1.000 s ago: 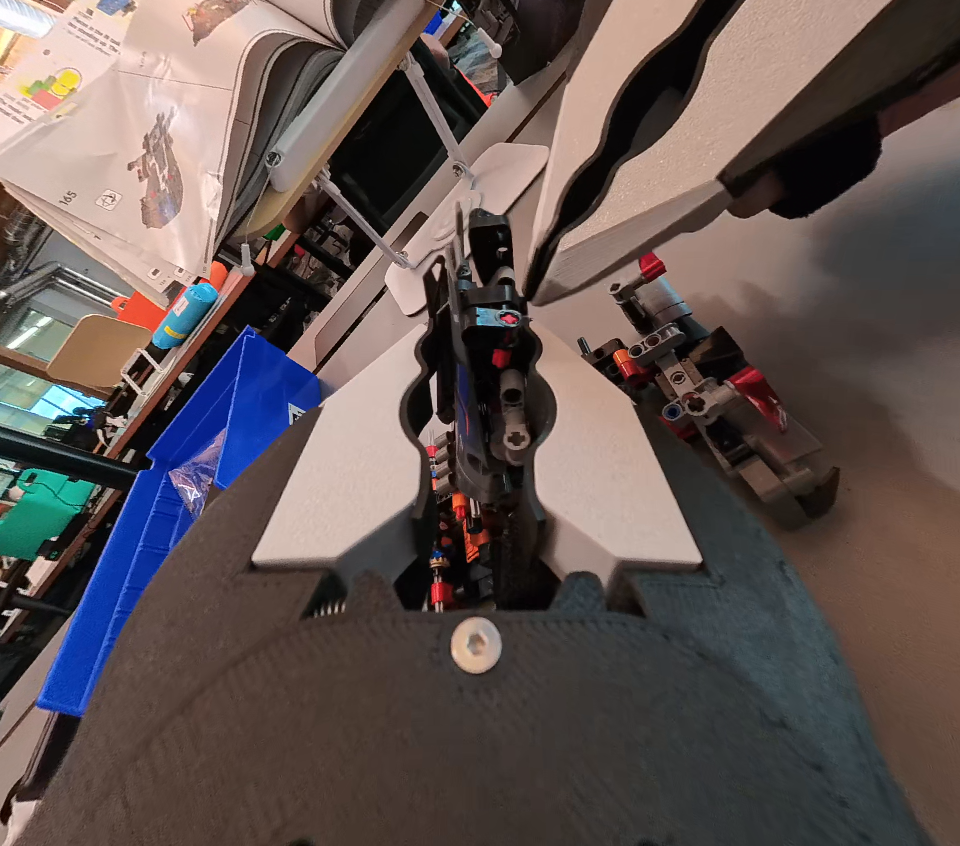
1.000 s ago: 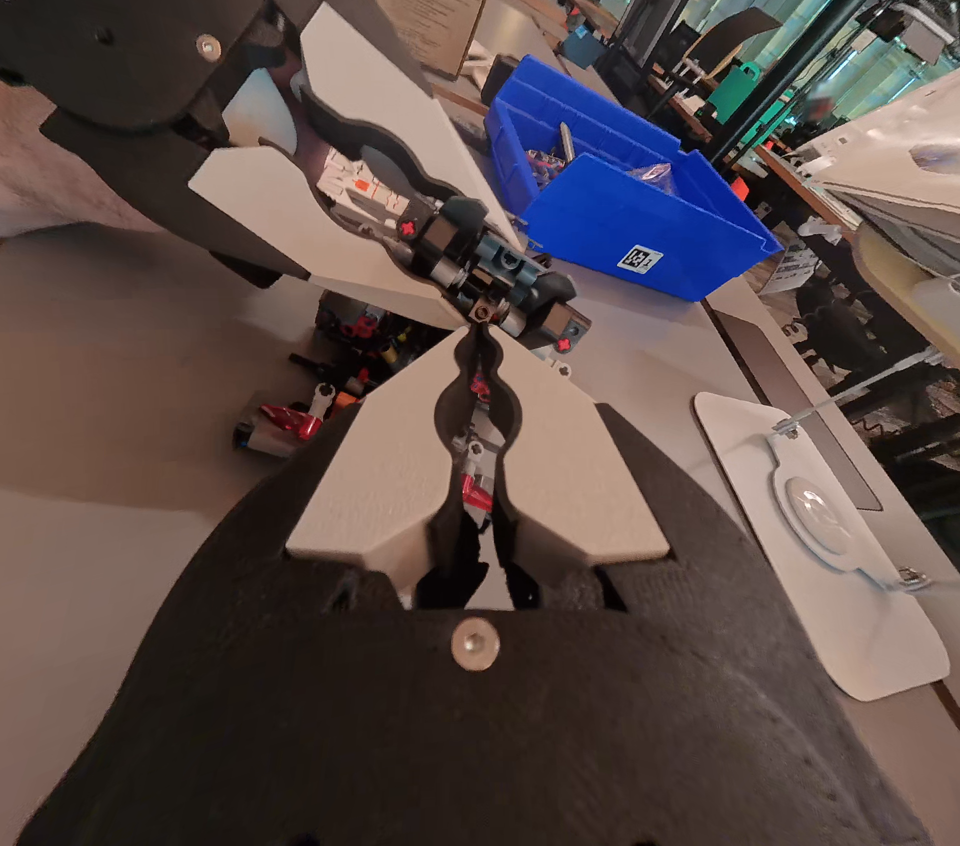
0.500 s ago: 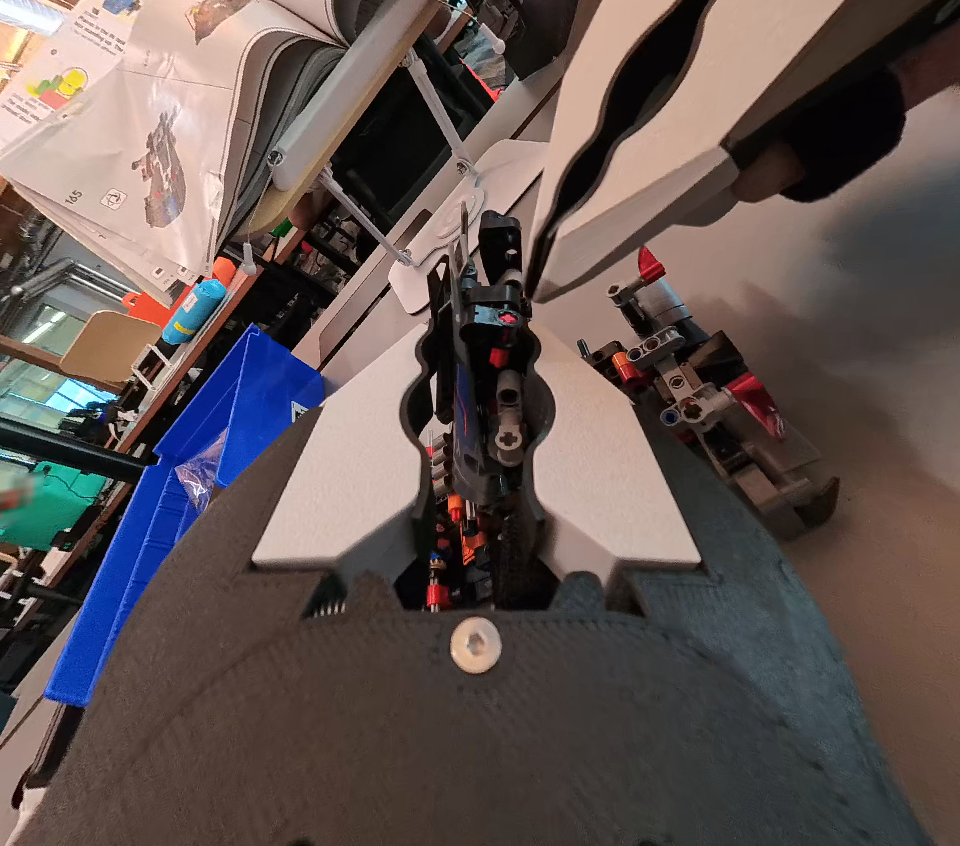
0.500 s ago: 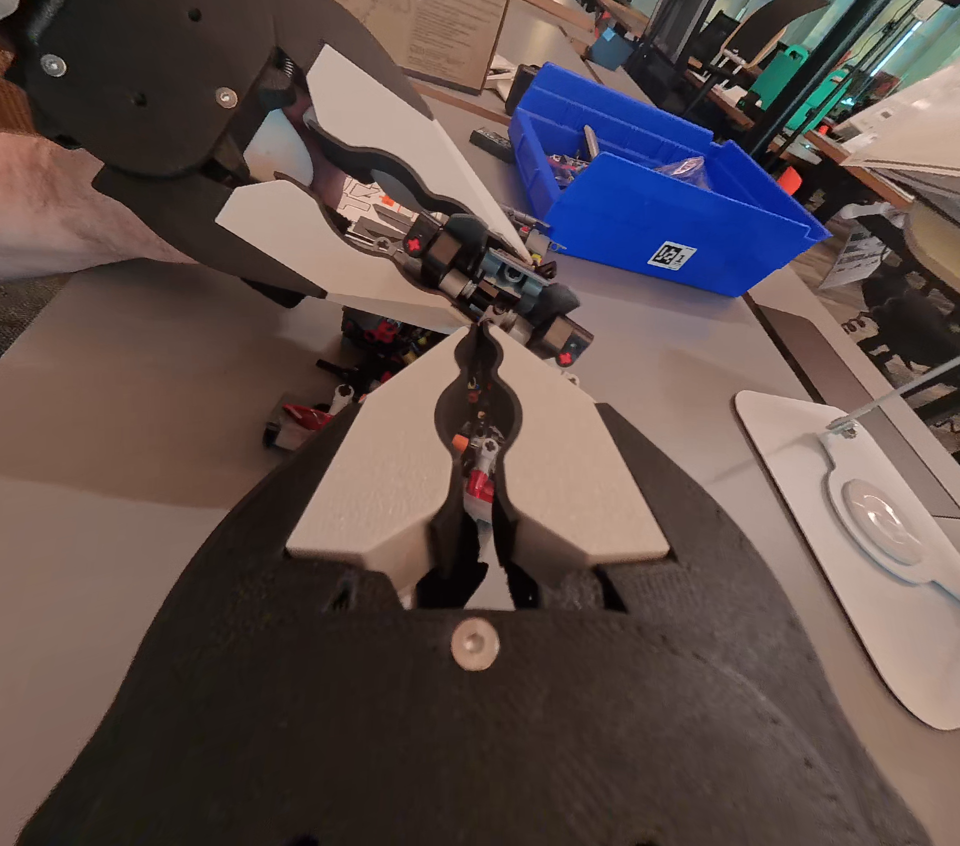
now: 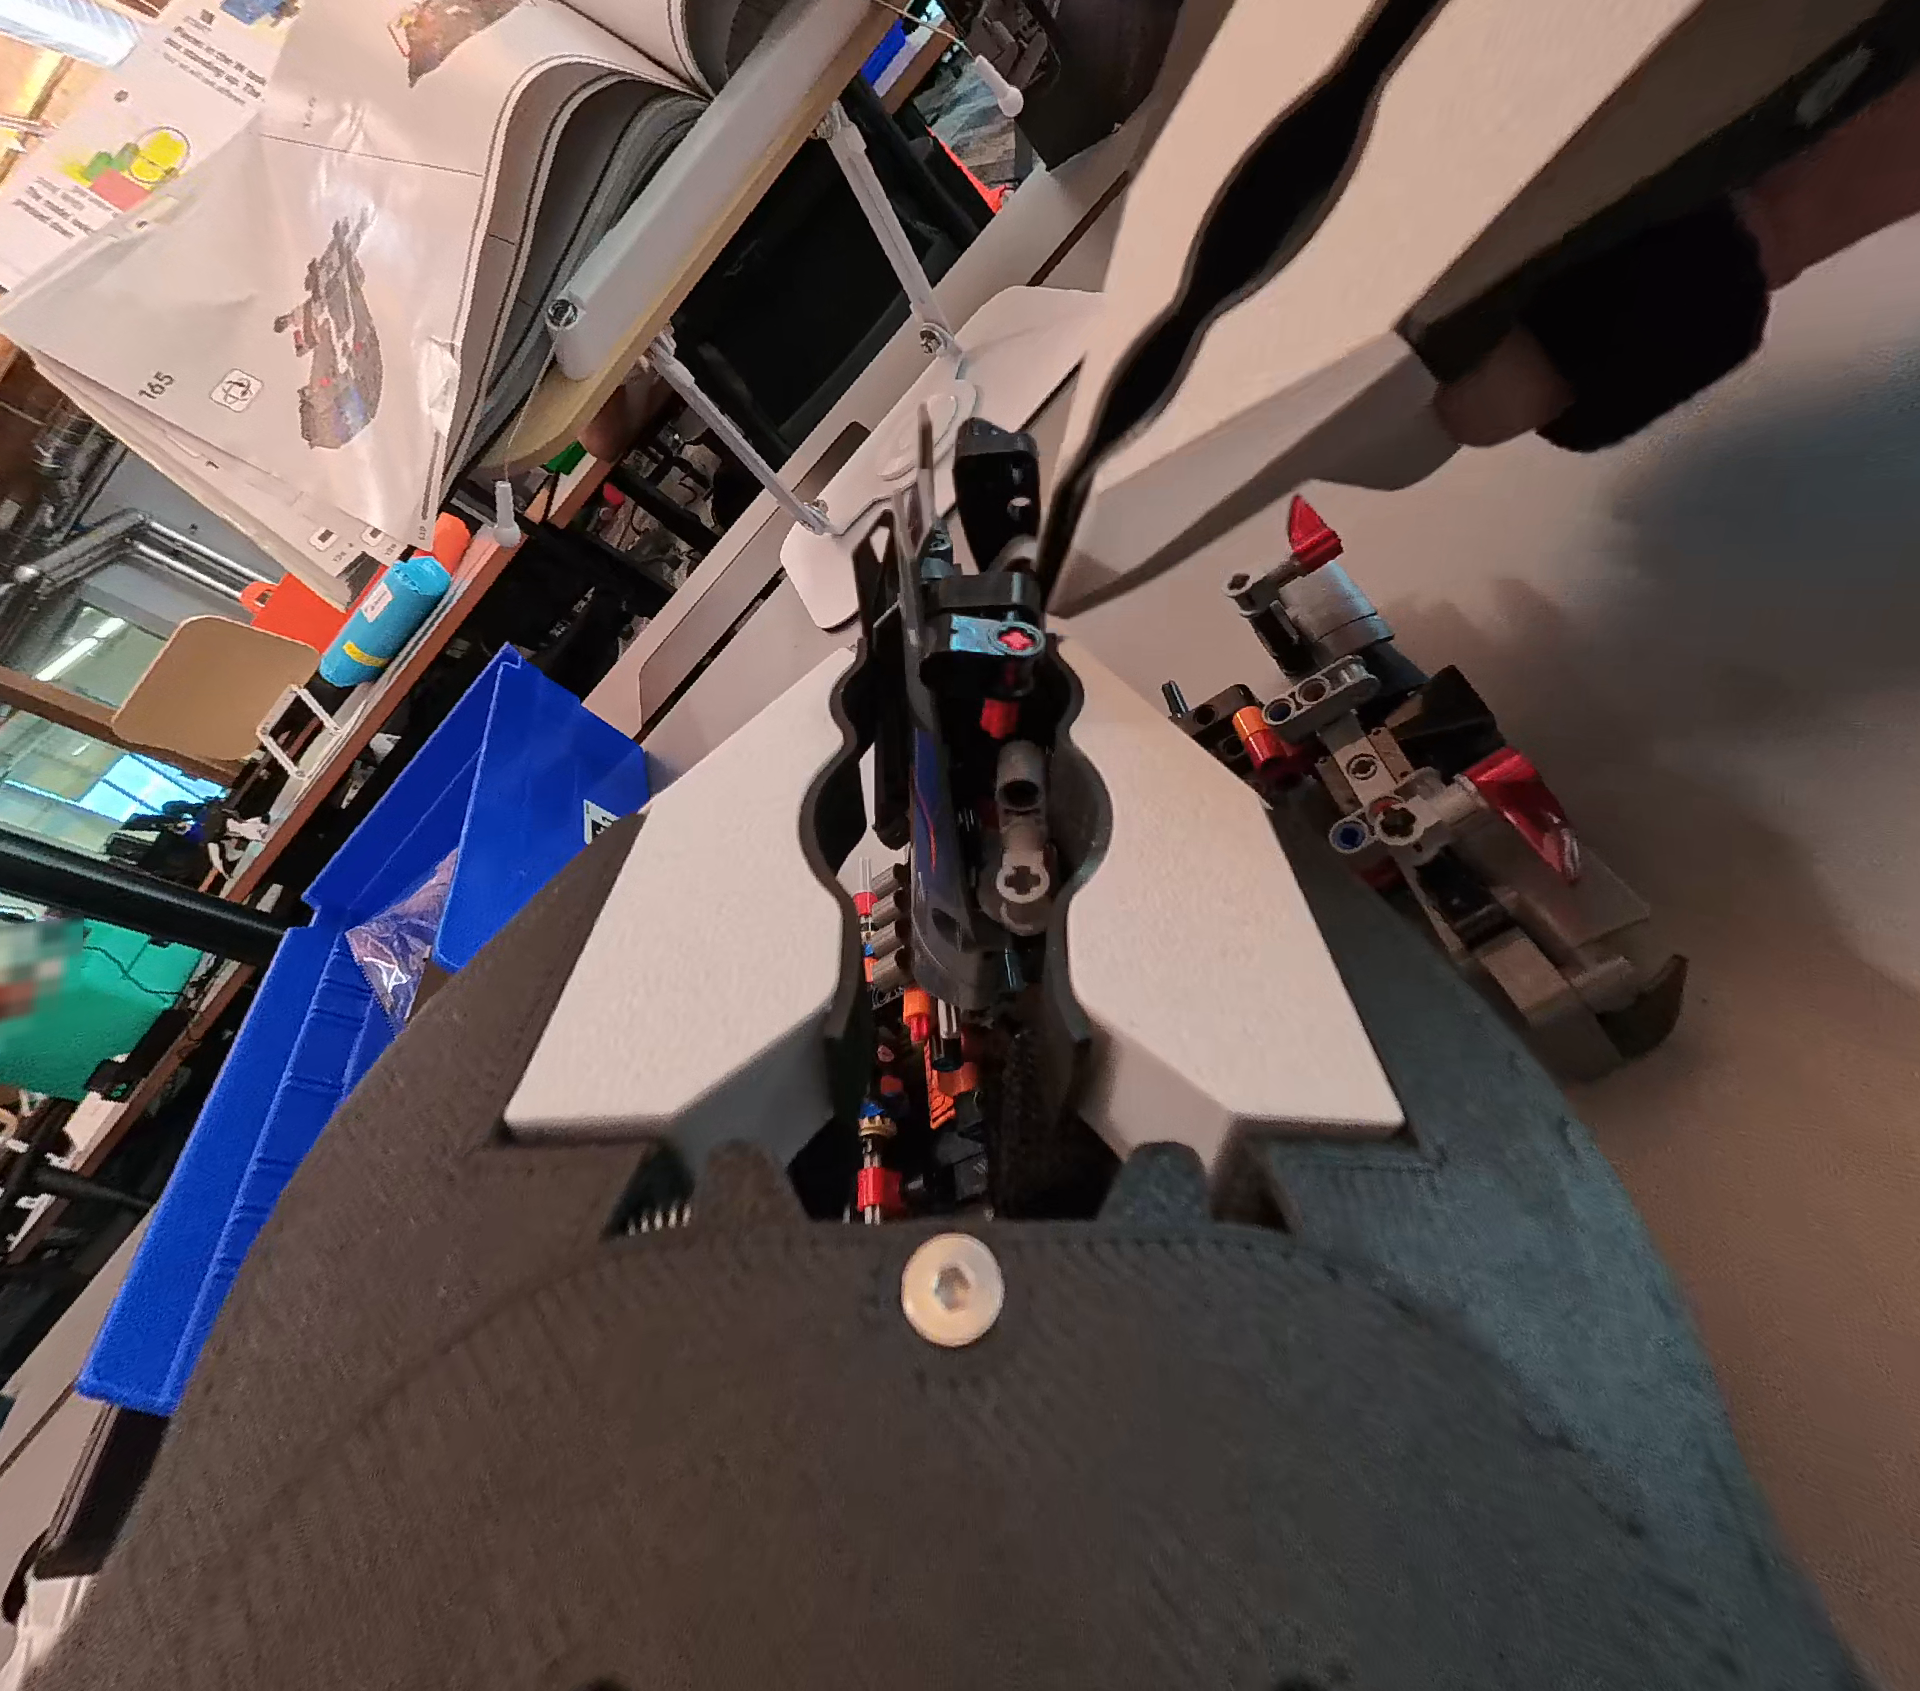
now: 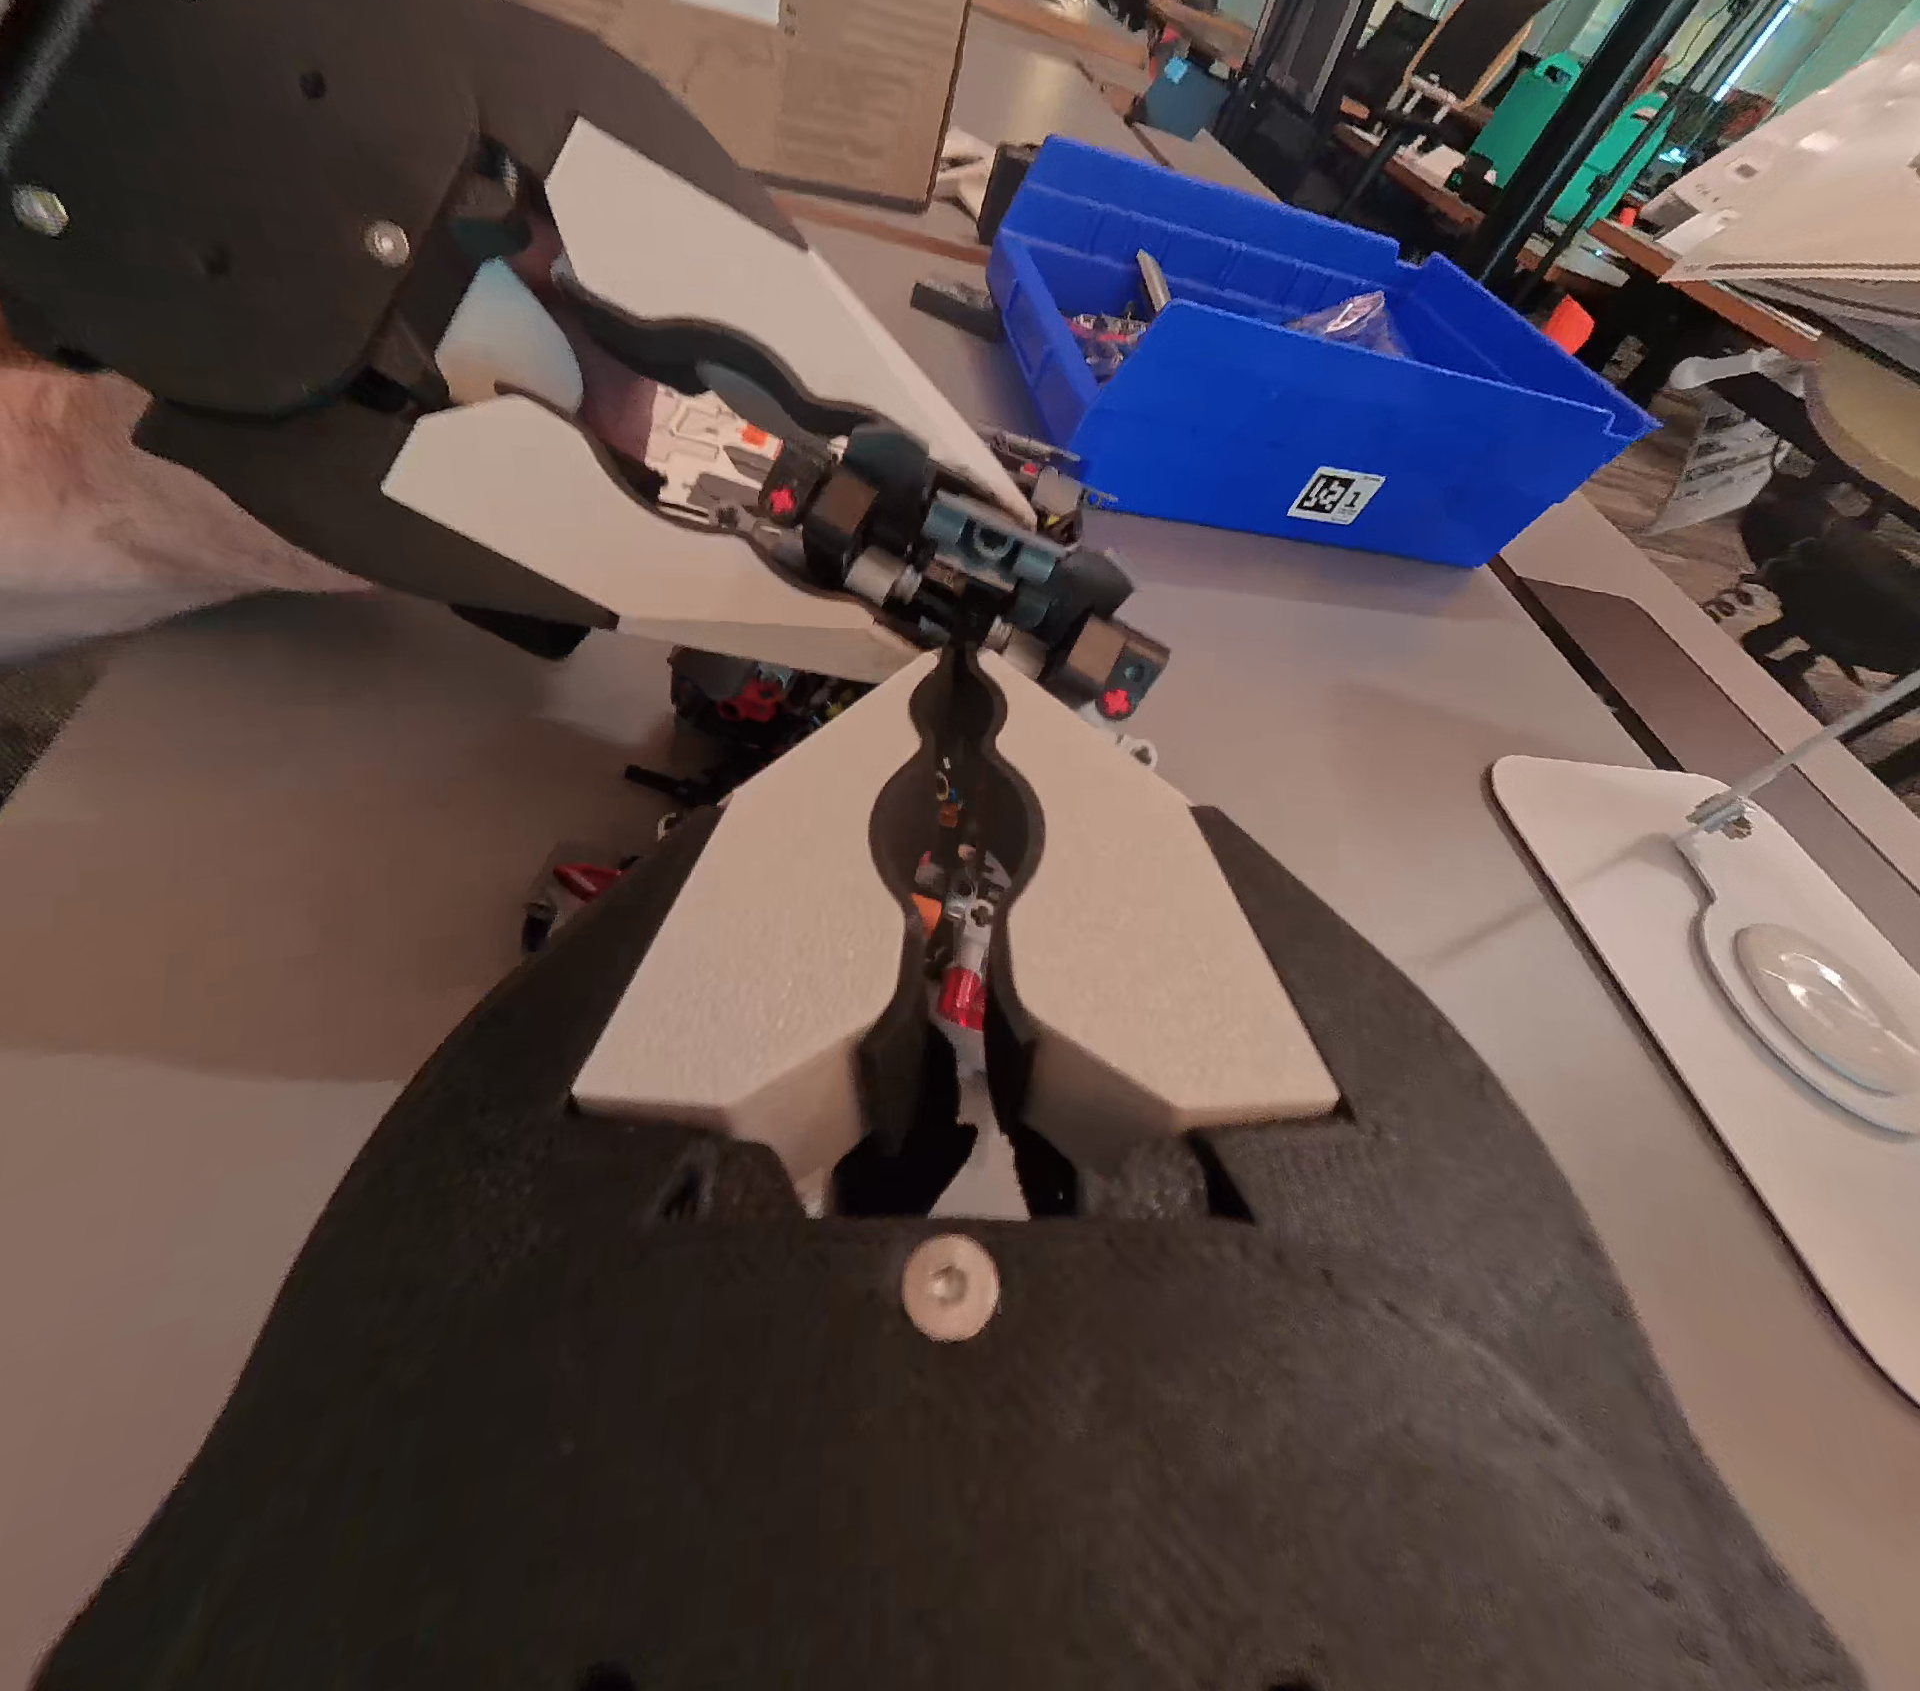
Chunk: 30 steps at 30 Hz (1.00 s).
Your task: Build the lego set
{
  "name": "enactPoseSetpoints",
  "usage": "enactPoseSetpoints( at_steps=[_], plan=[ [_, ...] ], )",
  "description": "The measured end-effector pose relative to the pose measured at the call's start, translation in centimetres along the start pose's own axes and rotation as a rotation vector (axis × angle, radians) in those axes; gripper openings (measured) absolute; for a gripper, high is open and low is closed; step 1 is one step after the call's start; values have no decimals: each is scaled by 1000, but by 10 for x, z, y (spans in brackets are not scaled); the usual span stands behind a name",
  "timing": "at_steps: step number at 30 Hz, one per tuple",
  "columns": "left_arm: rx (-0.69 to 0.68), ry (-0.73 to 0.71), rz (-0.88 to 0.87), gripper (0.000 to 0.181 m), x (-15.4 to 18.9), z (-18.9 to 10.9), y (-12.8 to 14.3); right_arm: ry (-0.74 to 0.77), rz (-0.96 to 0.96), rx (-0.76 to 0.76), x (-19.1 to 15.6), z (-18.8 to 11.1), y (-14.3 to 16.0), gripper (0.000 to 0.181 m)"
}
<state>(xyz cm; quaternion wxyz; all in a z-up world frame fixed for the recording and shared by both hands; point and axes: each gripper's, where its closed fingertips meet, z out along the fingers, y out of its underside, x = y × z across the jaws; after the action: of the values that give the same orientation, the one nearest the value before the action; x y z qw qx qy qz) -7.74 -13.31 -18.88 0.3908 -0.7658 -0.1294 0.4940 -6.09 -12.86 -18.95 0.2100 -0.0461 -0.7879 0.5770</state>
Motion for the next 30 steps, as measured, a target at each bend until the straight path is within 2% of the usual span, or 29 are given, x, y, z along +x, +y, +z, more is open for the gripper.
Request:
enactPoseSetpoints(
  at_steps=[23,30],
  plan=[
    [-16,-4,50,28,4,5,-1,60,-24,26,5,4,-1,0],
    [-25,-7,85,28,5,6,-1,59,28,41,6,3,-2,0]
  ],
)
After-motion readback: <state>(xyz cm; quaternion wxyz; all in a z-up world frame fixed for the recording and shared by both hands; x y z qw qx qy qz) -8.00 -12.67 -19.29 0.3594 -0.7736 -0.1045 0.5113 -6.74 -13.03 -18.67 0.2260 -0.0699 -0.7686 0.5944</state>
